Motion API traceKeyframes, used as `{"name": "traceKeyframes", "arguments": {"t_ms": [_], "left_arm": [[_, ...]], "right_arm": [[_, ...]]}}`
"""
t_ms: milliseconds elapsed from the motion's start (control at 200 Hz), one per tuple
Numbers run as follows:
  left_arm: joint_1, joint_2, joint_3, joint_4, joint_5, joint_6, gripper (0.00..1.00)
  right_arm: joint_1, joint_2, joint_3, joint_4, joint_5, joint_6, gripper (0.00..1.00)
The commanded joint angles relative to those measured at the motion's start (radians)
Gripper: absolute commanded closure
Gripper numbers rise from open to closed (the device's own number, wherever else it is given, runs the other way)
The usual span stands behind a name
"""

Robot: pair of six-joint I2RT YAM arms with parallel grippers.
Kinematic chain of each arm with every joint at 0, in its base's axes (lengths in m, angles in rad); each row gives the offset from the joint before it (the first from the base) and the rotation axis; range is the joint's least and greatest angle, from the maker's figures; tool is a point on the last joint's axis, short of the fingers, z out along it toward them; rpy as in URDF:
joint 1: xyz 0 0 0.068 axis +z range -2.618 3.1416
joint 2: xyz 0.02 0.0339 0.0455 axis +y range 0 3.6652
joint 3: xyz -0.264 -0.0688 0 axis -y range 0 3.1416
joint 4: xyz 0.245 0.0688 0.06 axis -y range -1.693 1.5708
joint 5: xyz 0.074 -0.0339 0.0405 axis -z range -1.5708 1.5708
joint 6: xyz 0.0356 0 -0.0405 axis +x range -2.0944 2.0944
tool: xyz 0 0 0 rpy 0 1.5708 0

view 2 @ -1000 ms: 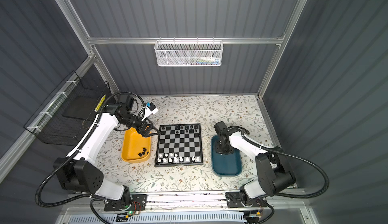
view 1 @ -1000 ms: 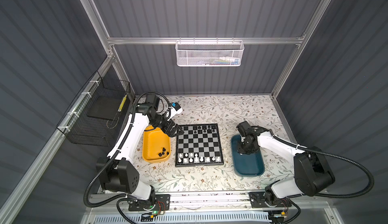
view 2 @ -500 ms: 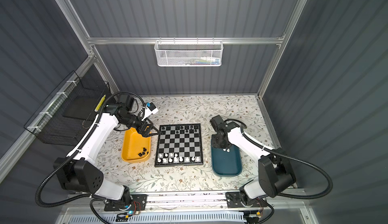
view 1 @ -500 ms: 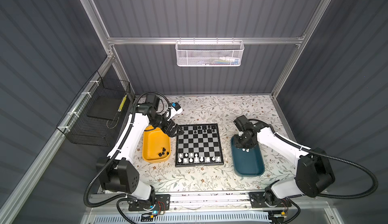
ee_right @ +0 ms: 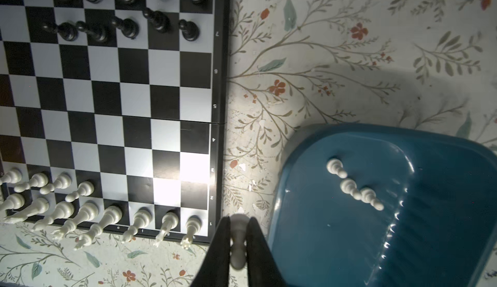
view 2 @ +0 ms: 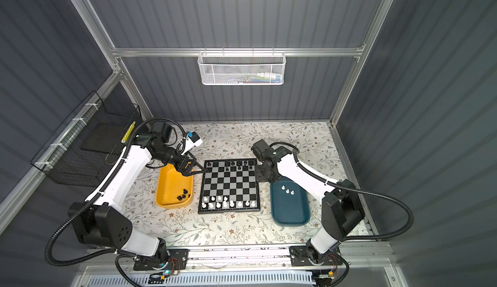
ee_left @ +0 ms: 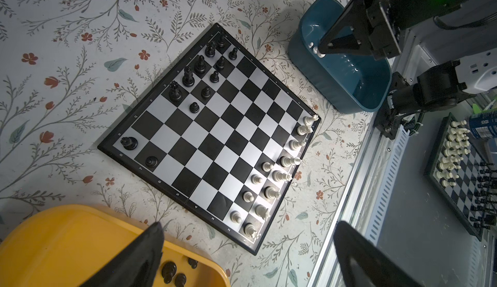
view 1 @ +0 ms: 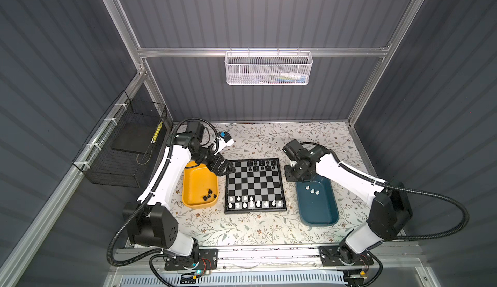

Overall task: Set up the chess pieces on the board
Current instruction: 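Lift the pawn and carry it with the right gripper over the board, then lower the pawn onto the second-nearest row and open the right gripper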

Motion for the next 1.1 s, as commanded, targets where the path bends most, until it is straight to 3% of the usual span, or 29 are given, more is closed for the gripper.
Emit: {"name": "traceKeyframes", "arguments": {"t_ms": [0, 280, 585, 1096], "left_arm": [[-0.005, -0.033, -0.013, -0.004, -0.001, 0.016, 0.0], [-0.005, -0.048, -0.021, -0.002, -0.007, 0.018, 0.01], [-0.005, -0.049, -0.023, 0.001, 0.001, 0.015, 0.0], [-0.006, -0.053, -0.025, -0.002, -0.001, 0.015, 0.0]], "right_arm": [[0.051, 0.054, 0.071, -0.028, -0.007, -0.003, 0.84], [0.171, 0.196, 0.202, -0.019, -0.05, 0.014, 0.84], [0.247, 0.259, 0.214, 0.014, -0.092, 0.043, 0.84], [0.282, 0.326, 0.21, 0.059, -0.121, 0.059, 0.84]]}}
